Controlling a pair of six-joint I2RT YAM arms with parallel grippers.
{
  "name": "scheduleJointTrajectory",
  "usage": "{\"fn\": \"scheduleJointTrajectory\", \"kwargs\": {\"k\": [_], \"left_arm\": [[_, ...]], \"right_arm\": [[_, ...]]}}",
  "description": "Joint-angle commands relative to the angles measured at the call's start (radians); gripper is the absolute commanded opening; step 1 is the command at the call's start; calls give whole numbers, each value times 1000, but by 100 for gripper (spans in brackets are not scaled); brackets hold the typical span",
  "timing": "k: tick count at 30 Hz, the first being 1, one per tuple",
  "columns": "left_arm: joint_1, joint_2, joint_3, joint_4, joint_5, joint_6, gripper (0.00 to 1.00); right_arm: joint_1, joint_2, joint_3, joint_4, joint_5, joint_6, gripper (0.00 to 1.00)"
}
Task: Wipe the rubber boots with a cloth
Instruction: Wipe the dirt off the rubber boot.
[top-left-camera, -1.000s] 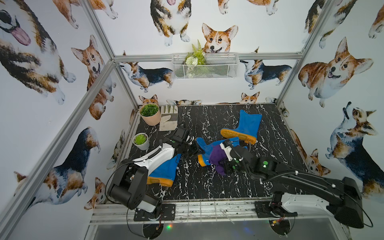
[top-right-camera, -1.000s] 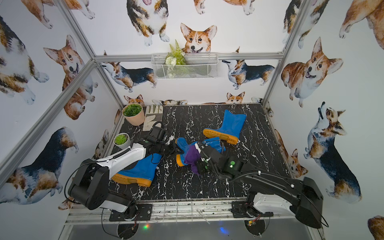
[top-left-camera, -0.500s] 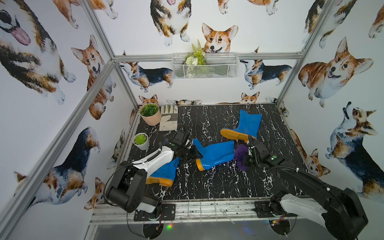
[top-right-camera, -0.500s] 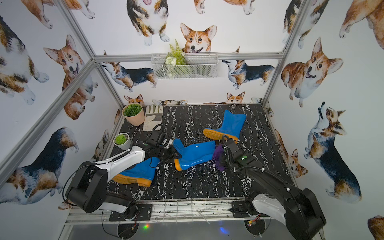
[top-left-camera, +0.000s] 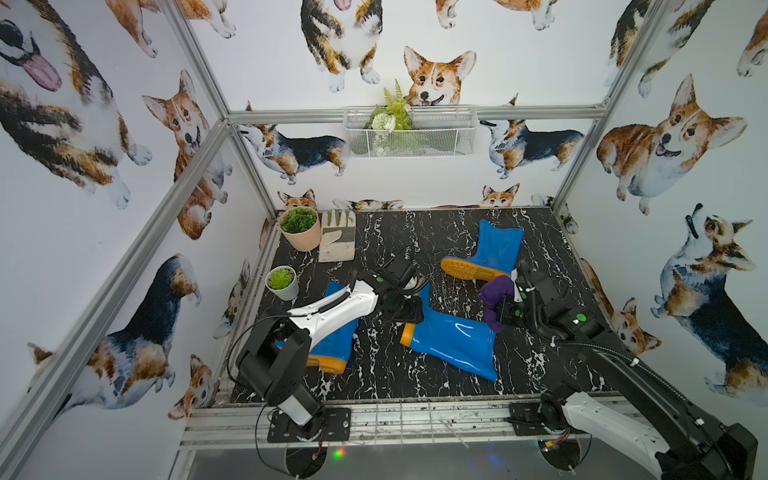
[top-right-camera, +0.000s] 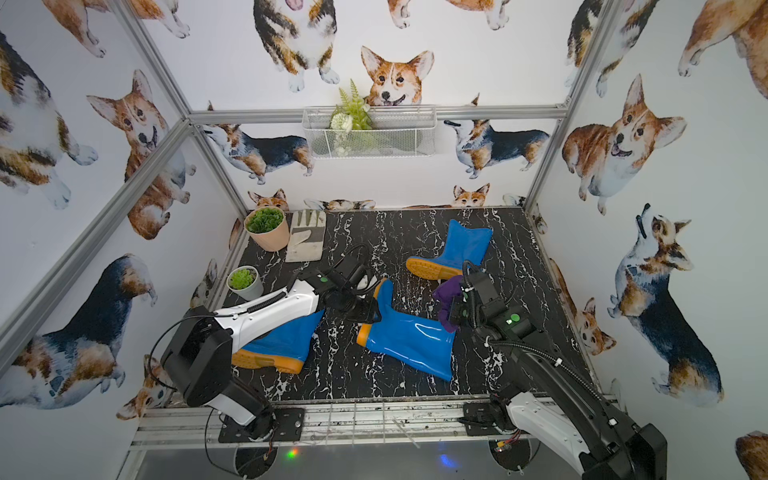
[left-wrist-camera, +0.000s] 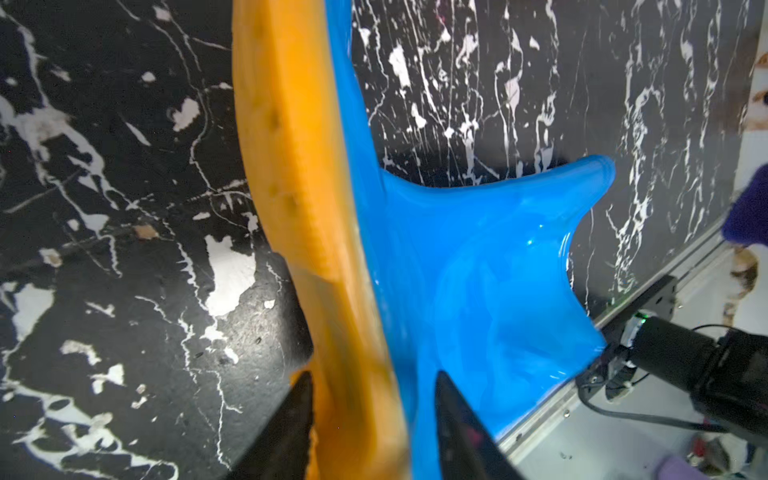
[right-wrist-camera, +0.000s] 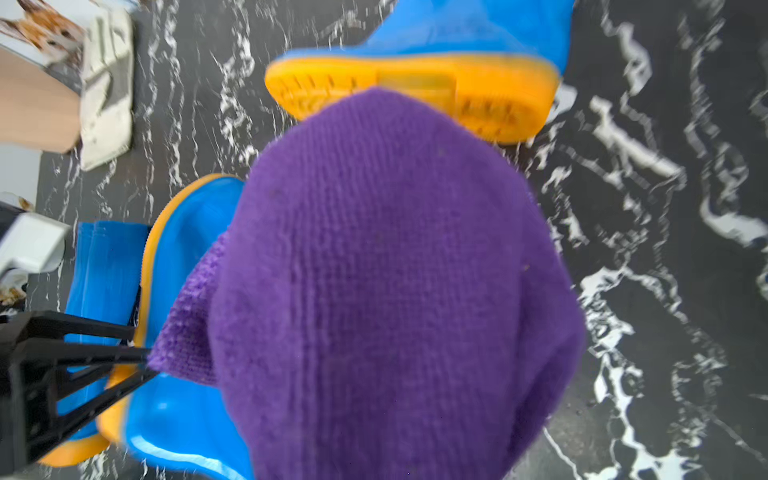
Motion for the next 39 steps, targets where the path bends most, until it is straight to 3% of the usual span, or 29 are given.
{"fn": "scheduleJointTrajectory", "kwargs": {"k": [1,7,14,21,25,32,35,39], "left_arm": [[-1,-96,-63,7,-97,71,70],[-1,-251,-242,223,-103,12,72],[-14,-297,-462,416,-72,-136,66],[-42,-281,-558,502,-101,-191,58],[-42,-271,-582,524,-110,-204,47],[-44,-256,-593,547,-125,-214,24],[-43,-240,-588,561,-125,-209,16],[-44,-210,-561,577,-103,-199,6]], "right_arm": [[39,72,8,115,-52,58,0],[152,313,69,272,-117,83,0],[224,630,236,440,-242,99,0],[245,883,356,485,-335,99,0],[215,900,285,466,-328,114,0],[79,760,69,468,-328,116,0],[123,696,106,391,-279,82,0],[256,691,214,363,-248,72,0]]}}
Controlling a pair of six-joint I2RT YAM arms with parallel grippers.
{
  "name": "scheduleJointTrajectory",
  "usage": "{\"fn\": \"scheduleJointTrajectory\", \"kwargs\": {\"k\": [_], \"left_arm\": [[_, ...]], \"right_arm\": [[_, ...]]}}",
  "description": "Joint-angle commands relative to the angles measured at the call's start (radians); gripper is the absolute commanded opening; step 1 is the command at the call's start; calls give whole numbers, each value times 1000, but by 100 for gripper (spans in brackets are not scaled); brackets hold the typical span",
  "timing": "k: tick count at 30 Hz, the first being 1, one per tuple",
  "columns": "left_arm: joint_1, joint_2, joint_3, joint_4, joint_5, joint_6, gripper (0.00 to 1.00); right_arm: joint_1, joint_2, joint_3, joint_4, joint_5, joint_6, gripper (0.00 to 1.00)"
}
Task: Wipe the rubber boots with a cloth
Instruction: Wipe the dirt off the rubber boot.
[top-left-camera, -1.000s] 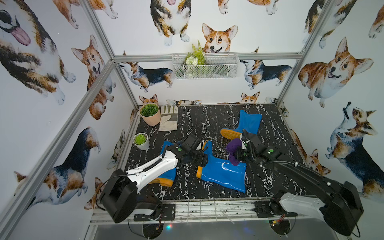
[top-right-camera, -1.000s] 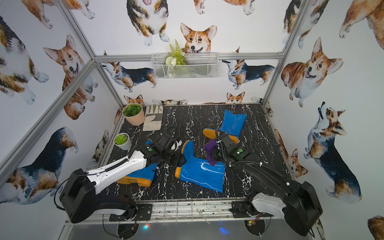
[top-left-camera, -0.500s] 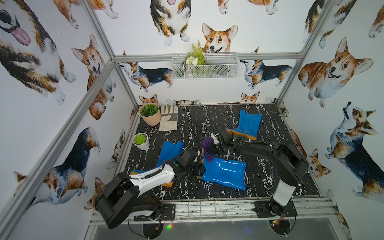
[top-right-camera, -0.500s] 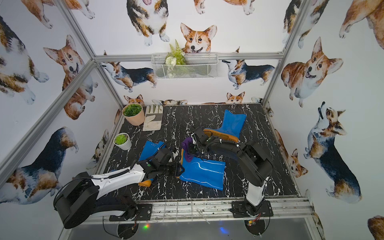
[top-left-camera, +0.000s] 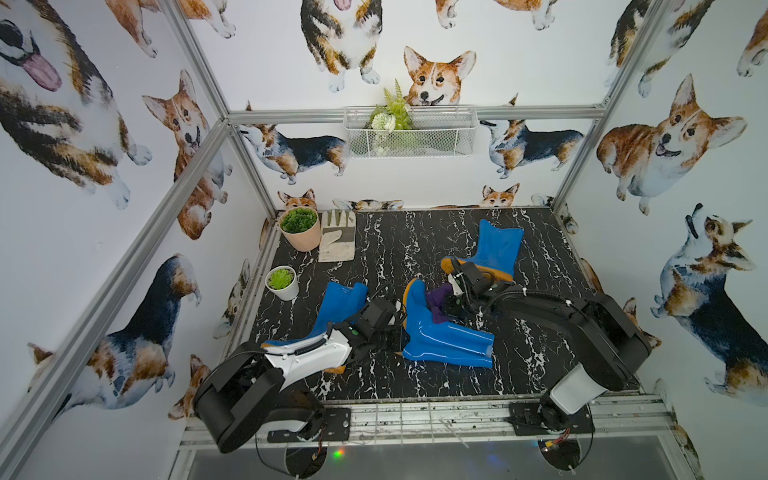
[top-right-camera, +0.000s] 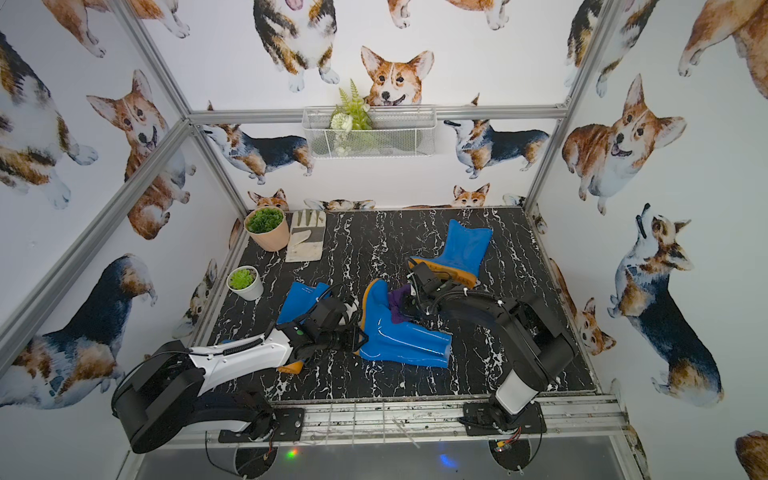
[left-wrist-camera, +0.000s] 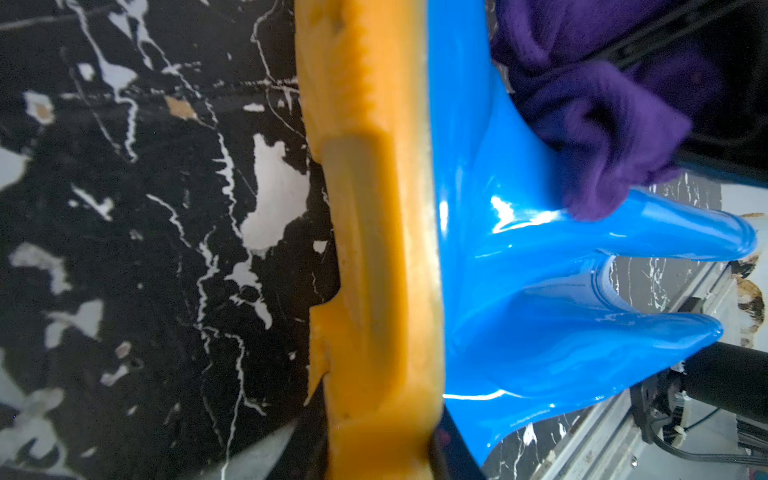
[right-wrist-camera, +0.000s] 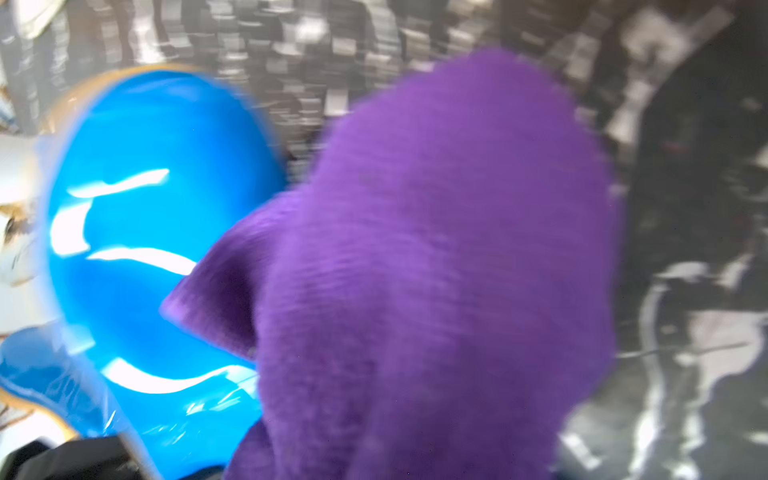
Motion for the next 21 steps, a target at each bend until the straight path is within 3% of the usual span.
{"fn": "scheduleJointTrajectory", "kwargs": {"k": [1,6,11,14,17,21], "left_arm": [[1,34,17,8,-28,-13,4],[1,54,57,-18,-21,-7,0],[1,34,71,-35,-27,-2,0],[1,31,73,-30,-20,0,0],[0,47,82,-32,-15,2,0],[1,80,102,-26,0,-4,0]], "right_arm": [[91,17,76,-35,-10,-15,0],[100,146,149,-60,-68,-13,0],[-118,102,-36,9,-147,22,0],[-197,38,-53,-105,-86,-64,0],[-157,-25,6,-194,-54,-119,0],[9,-36,139,-258,-13,-130,0]]}}
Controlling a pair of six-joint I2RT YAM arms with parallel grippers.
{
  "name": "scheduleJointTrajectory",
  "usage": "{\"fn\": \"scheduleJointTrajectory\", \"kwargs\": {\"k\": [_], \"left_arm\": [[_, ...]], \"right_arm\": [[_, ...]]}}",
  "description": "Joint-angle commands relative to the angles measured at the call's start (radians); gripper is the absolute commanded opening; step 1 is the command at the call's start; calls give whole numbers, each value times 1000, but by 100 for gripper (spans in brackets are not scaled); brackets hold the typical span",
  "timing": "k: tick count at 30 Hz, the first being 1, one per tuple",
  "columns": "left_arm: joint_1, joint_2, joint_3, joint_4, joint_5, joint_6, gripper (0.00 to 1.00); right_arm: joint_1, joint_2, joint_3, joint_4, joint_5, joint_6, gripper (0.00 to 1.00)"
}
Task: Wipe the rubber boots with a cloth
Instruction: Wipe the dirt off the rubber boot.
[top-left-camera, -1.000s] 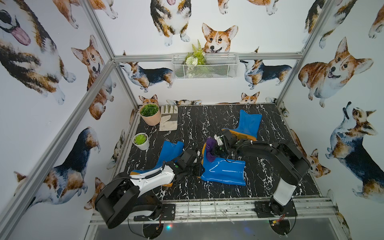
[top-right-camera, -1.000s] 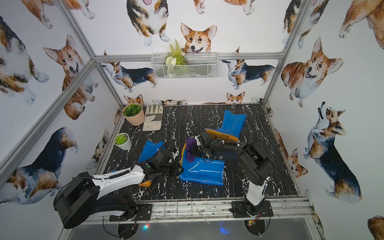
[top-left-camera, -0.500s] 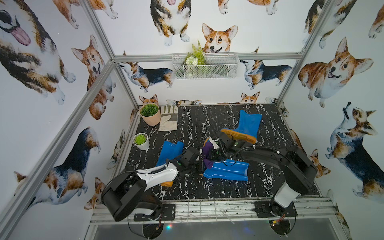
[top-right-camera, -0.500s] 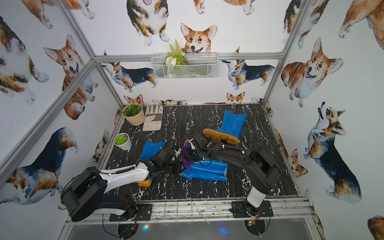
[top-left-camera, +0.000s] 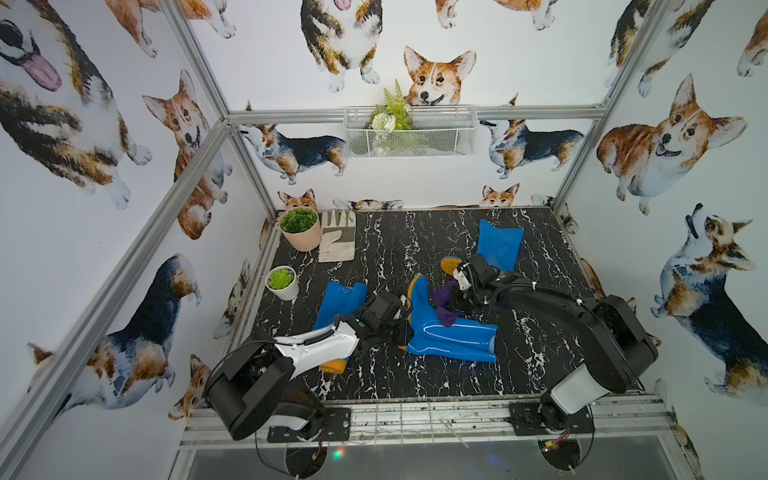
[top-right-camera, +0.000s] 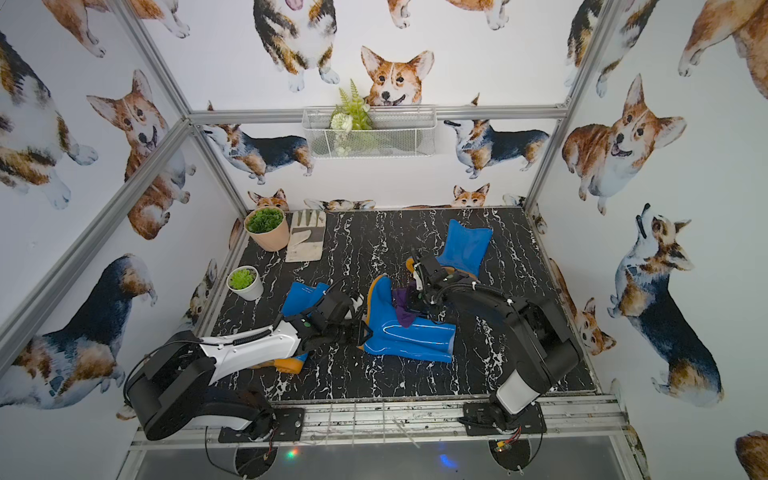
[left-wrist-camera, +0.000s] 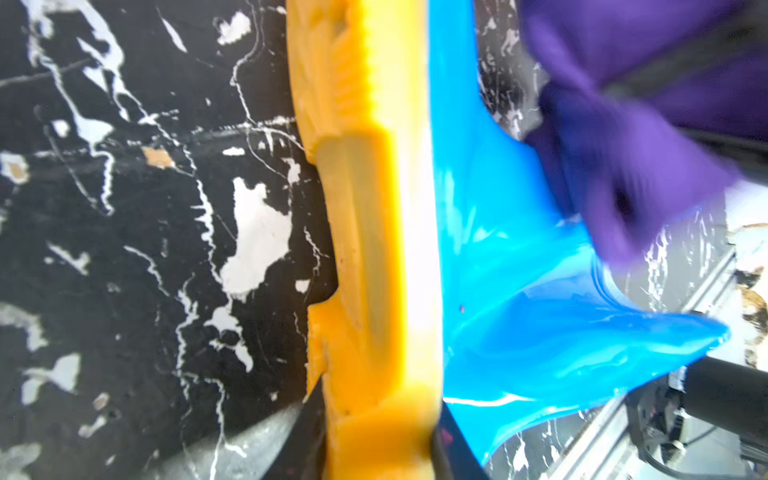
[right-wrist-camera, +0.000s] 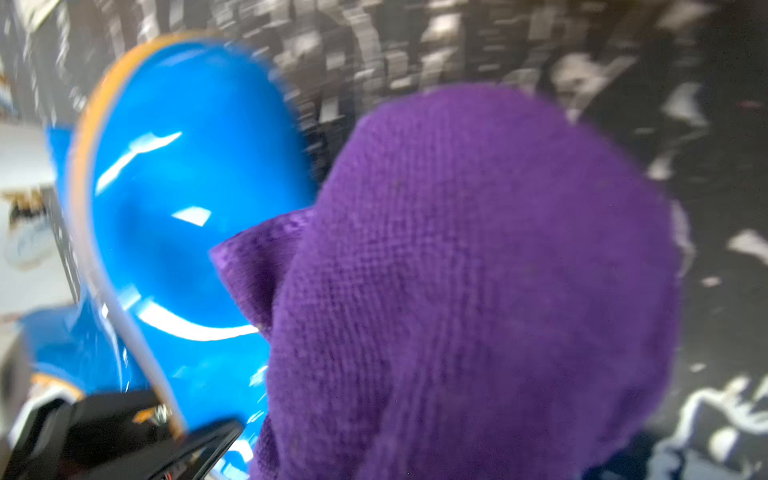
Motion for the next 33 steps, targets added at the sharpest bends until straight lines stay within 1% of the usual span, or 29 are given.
{"fn": "scheduleJointTrajectory", "kwargs": {"k": [1,3,5,7,9,11,12,13,14,15,16,17,18,20,21,24,26,27,29,31,33], "left_arm": [[2,22,24,0,6,-9,0],[3,32,41,-3,7,-5,0],[2,39,58,-11,3,-1,0],[3,44,66,-15,-4,-1,0],[3,43,69,-13,-8,-22,0],[3,33,65,-9,-19,-41,0],[3,25,62,-9,-30,-47,0],[3,17,64,-17,-49,-47,0],[3,9,69,-35,-66,-53,0],[2,-3,82,-59,-82,-56,0],[1,-15,97,-81,-98,-44,0],[0,-22,114,-108,-115,-25,0],[0,-27,127,-131,-131,-14,0],[0,-29,145,-154,-143,-8,0],[0,-30,149,-145,-135,-15,0],[0,-24,149,-96,-103,-22,0],[0,-17,153,-71,-94,-10,0],[0,-11,158,-59,-97,-7,0],[0,-1,175,-56,-94,0,0],[0,7,187,-52,-91,8,0],[0,11,190,-40,-90,19,0]], "right_arm": [[107,4,82,-77,53,-33,0],[146,44,84,-27,9,-9,0],[152,100,60,-1,-18,27,0],[147,133,19,26,-23,34,0],[124,151,-35,35,-22,23,0],[51,131,-95,-51,22,-5,0],[-23,85,-151,-101,52,-20,0],[-132,3,-209,-149,57,-23,0],[-256,-103,-242,-213,29,-34,0],[-347,-210,-239,-277,30,-59,0],[-386,-323,-212,-340,99,-89,0],[-389,-431,-161,-406,203,-108,0],[-381,-523,-110,-431,246,-103,0],[-334,-563,-62,-397,225,-45,0],[-274,-553,-46,-357,224,-10,0],[-42,-445,-36,-175,224,70,0],[84,-286,-21,-40,186,100,0],[124,-199,7,-13,171,90,0],[152,-66,52,-10,145,47,0],[145,-4,60,-36,145,14,0],[82,13,10,-93,175,-14,0]]}}
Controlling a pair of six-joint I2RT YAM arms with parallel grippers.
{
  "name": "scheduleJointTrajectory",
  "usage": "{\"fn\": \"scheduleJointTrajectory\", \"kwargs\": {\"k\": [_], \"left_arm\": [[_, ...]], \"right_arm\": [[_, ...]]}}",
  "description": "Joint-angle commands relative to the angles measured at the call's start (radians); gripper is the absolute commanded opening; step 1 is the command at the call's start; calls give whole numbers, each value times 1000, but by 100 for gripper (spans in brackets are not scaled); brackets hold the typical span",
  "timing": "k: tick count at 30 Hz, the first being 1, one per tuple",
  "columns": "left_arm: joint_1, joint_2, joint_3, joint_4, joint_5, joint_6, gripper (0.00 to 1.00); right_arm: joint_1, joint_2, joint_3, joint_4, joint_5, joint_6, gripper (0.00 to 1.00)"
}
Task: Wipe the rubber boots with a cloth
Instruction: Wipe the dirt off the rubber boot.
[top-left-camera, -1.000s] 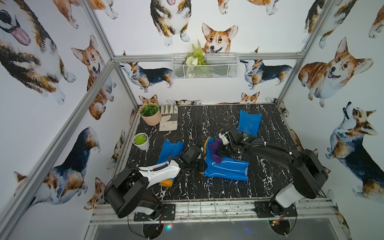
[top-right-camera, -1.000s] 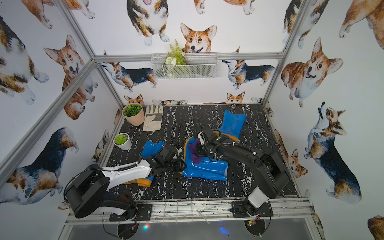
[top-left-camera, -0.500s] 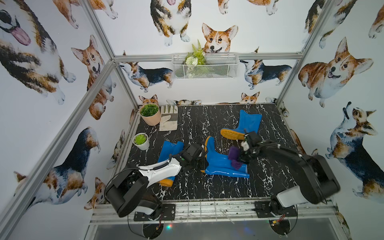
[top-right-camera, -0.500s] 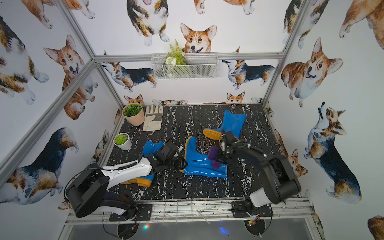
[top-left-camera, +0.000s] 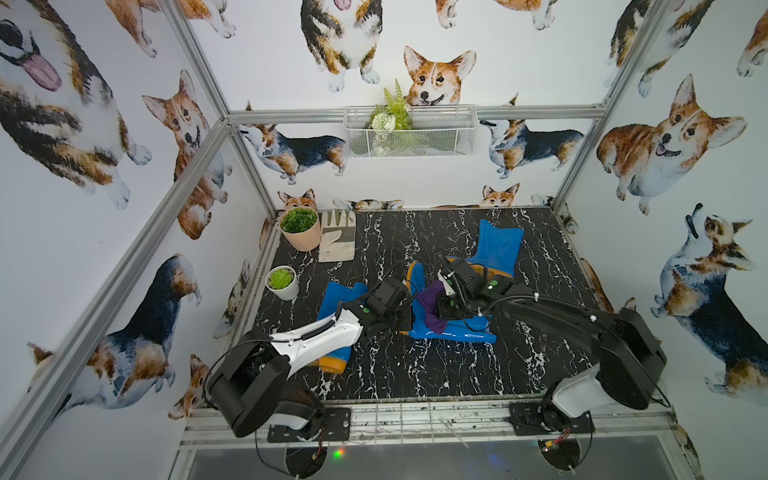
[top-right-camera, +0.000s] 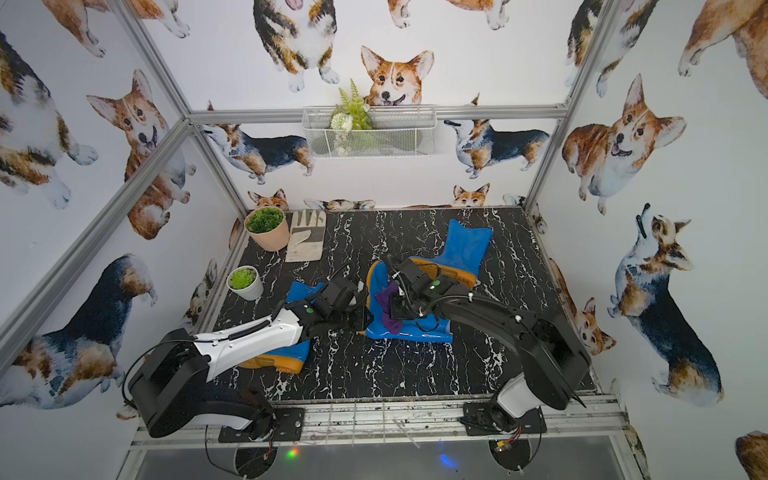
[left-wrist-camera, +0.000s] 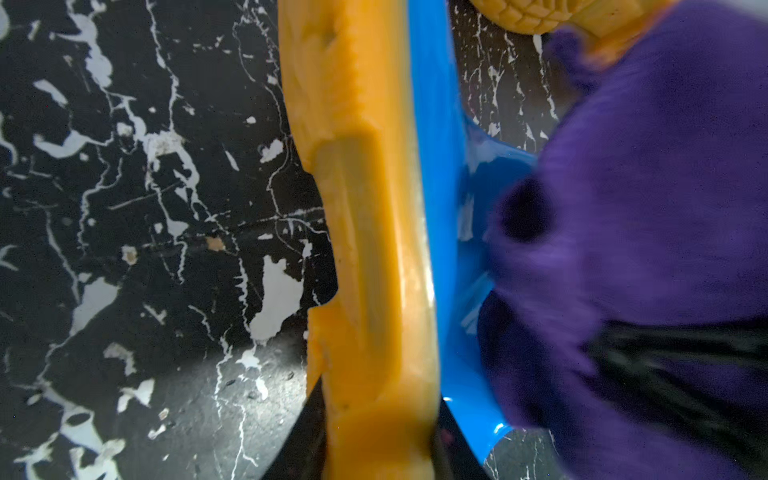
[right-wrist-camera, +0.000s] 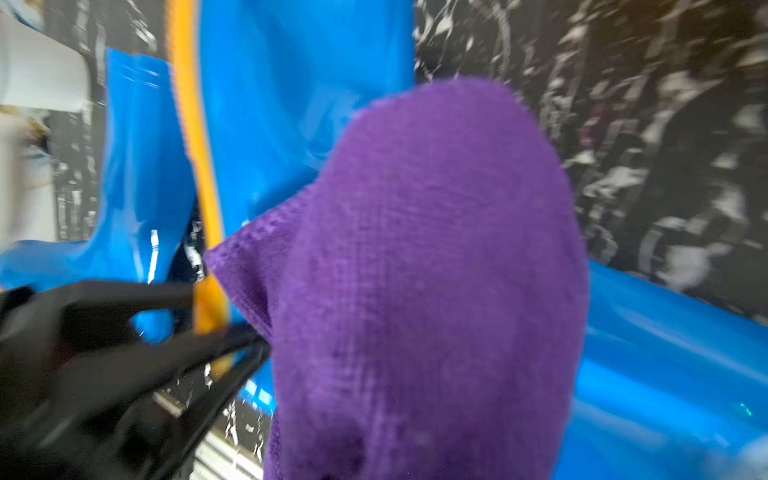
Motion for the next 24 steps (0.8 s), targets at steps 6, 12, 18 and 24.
{"fn": "scheduleJointTrajectory", "kwargs": {"k": [6,12,18,24], "left_arm": [[0,13,14,88,31,55,0],[-1,49,28,16,28,109,47],[-1,-35,6,-52,-41,159,66],[-9,-173,-192,79,-53,109,65]], "right_arm": [[-536,-307,-322,-155,-16,-116,0],[-574,-543,-263,-190,-50,-97,0],[-330,-375,-120,-103,-8,-64,0],[-111,-93,100,-71,-191,-336,0]]}}
